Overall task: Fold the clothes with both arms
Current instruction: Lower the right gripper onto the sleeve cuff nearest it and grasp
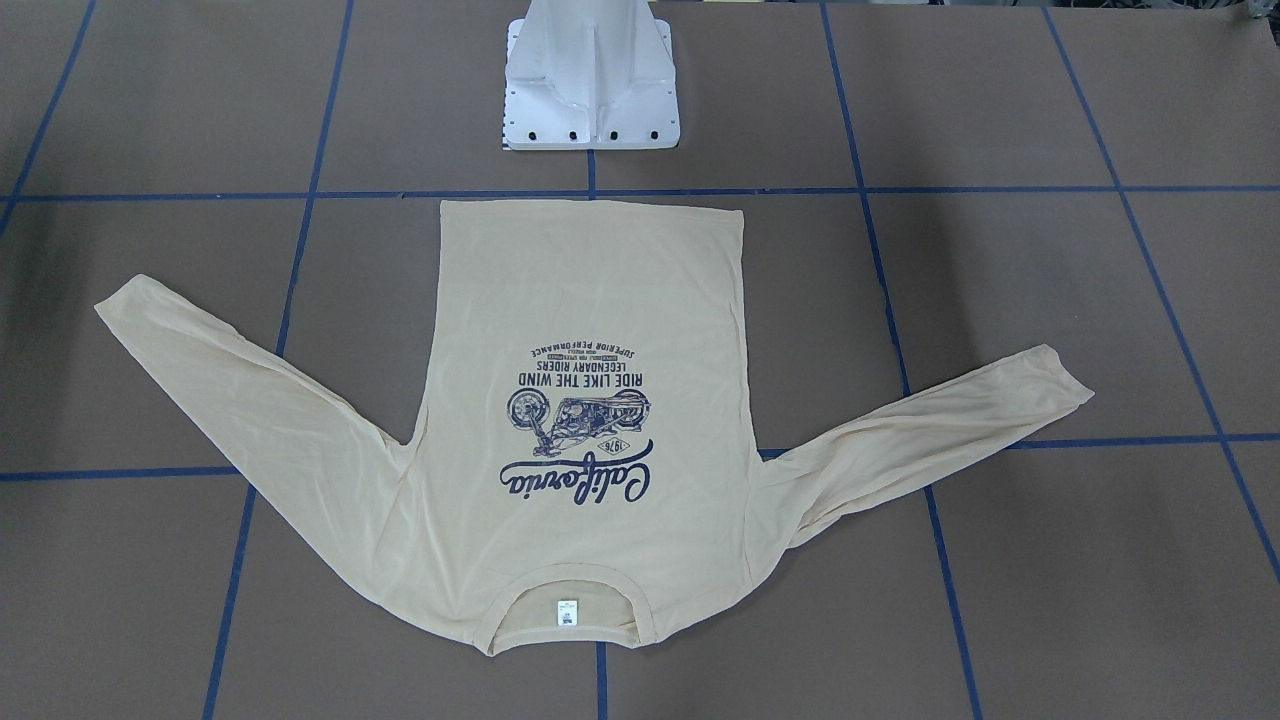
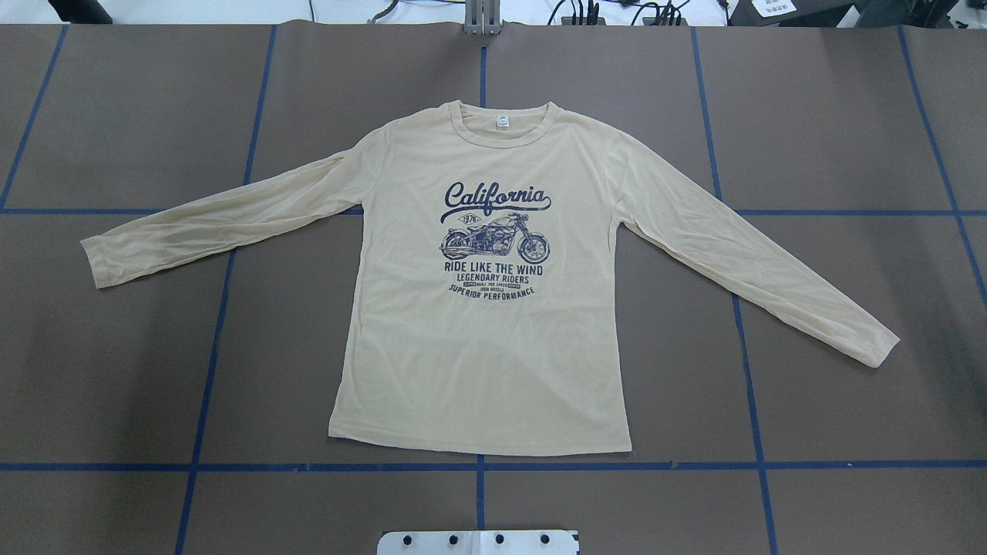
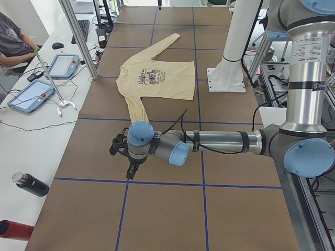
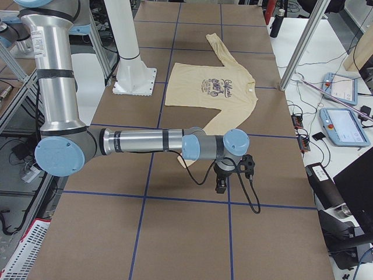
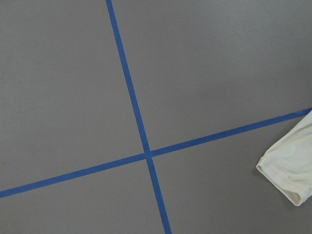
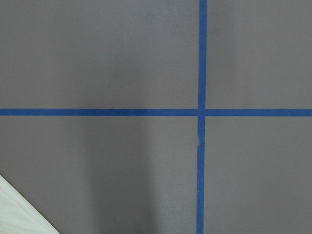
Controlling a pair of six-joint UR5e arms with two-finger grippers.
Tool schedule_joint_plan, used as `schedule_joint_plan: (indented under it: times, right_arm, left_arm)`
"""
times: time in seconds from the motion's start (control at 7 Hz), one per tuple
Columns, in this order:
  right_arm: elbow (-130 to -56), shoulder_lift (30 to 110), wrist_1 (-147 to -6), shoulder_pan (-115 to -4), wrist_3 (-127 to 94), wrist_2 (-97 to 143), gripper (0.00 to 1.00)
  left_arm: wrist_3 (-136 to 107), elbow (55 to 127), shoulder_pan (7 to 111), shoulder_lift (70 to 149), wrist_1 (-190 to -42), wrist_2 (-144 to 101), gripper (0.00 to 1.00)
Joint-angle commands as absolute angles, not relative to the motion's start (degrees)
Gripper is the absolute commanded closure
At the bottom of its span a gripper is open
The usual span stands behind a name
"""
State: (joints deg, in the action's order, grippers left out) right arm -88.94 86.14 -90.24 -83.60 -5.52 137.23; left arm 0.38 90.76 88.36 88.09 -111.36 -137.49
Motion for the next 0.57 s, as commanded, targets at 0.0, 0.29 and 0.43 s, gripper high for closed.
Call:
schedule_joint_plan:
  times: [0.0, 0.29, 0.43]
  right_arm:
    - [-89.03, 90.59, -78.03, -76.50, -13.12, 138.07, 0.00]
    - [-89.21, 94.90, -55.49, -66.76, -44.21, 137.55, 0.00]
    - [-89.21, 96.31, -49.80, -62.18, -53.35, 135.20, 0.00]
  left_arm:
    - [0.44, 90.97, 88.33, 87.54, -111.71, -137.55, 0.00]
    - [0.44, 91.23, 88.33, 87.63, -111.97, -137.55, 0.00]
    - [0.53, 91.32, 88.33, 87.63, -112.06, -137.64, 0.00]
